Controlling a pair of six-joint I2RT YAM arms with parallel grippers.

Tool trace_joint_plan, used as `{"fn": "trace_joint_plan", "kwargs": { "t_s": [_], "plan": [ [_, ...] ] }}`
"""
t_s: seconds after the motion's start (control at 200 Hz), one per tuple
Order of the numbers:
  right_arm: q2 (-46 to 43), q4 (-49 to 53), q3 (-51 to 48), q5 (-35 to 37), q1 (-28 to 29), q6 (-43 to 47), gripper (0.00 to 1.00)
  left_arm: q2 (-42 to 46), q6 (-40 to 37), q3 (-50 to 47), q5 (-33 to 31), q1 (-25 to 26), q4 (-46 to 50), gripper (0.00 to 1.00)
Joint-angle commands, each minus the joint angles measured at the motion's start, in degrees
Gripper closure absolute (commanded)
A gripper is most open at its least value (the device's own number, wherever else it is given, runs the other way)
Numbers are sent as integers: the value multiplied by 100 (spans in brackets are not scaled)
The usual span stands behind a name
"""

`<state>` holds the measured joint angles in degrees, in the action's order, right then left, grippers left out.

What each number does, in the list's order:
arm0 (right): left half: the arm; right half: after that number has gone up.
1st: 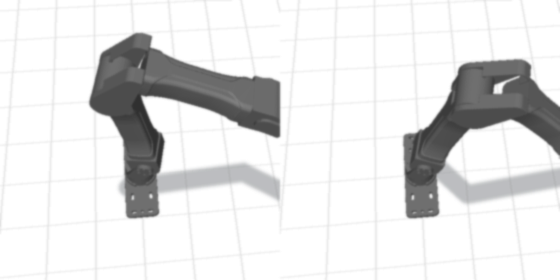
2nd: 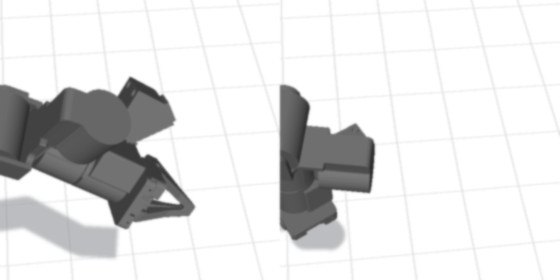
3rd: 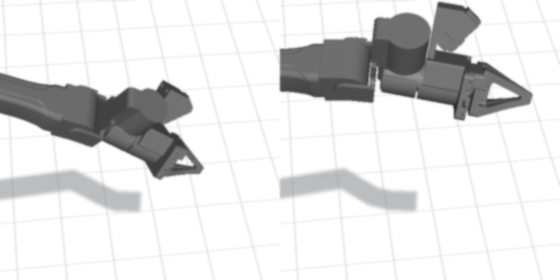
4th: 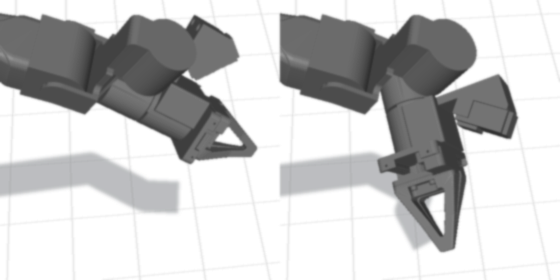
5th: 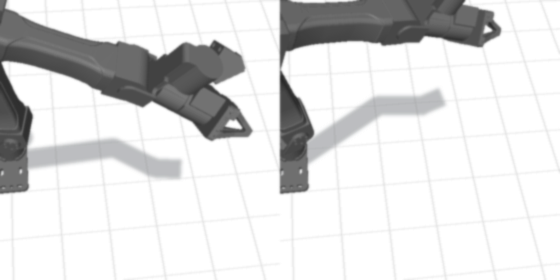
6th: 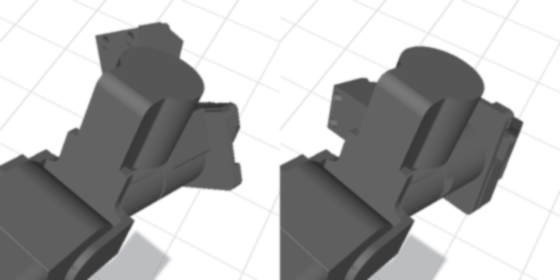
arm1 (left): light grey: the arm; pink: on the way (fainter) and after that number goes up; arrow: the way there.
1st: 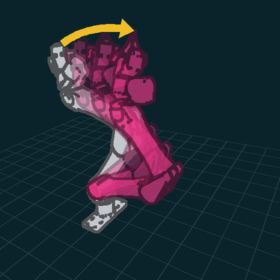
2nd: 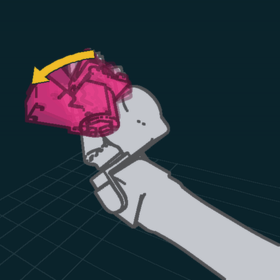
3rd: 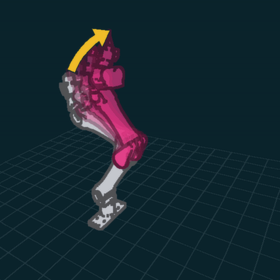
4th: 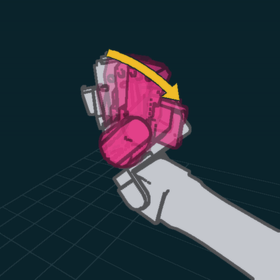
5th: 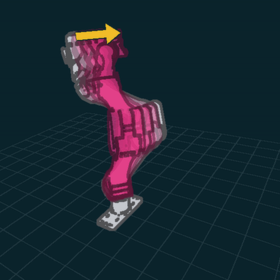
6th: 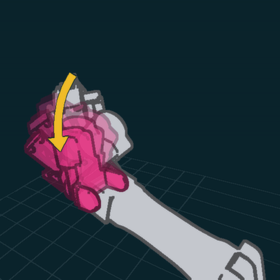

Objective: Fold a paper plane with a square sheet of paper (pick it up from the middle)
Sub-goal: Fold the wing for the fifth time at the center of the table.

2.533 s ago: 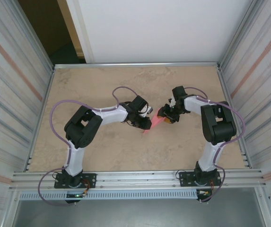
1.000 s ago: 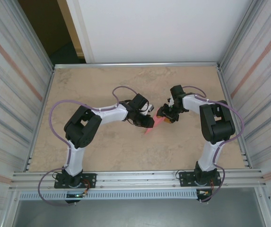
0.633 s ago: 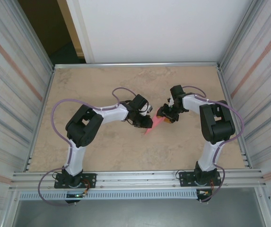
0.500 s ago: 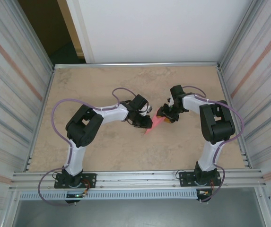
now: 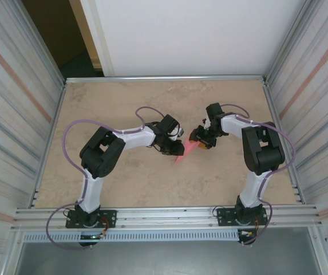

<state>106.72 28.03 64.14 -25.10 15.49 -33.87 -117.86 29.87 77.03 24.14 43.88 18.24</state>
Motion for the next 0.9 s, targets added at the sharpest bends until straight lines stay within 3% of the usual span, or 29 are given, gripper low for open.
{"fn": "trace_joint_plan", "kwargs": {
  "t_s": [0.0, 0.145, 0.331, 0.456, 0.646, 0.897],
  "plan": [
    [-109, -428, -243, 219, 105, 72, 44, -184, 41, -50, -183, -16, 356, 78],
    [-956, -524, -502, 129, 1, 111, 39, -184, 52, -33, -182, -16, 356, 78],
    [-1593, -914, -1042, -120, 2, 135, 41, -184, 42, -21, -175, -11, 373, 78],
    [-1555, -1177, -1108, -529, 183, 175, 52, -187, 30, -24, -195, -11, 382, 78],
    [-1008, -1459, -930, -889, 309, 32, 79, -184, 27, -22, -183, -11, 382, 78],
    [-558, -1529, -799, -920, 331, -6, 87, -184, 19, -25, -182, -11, 402, 78]
  ]
}}
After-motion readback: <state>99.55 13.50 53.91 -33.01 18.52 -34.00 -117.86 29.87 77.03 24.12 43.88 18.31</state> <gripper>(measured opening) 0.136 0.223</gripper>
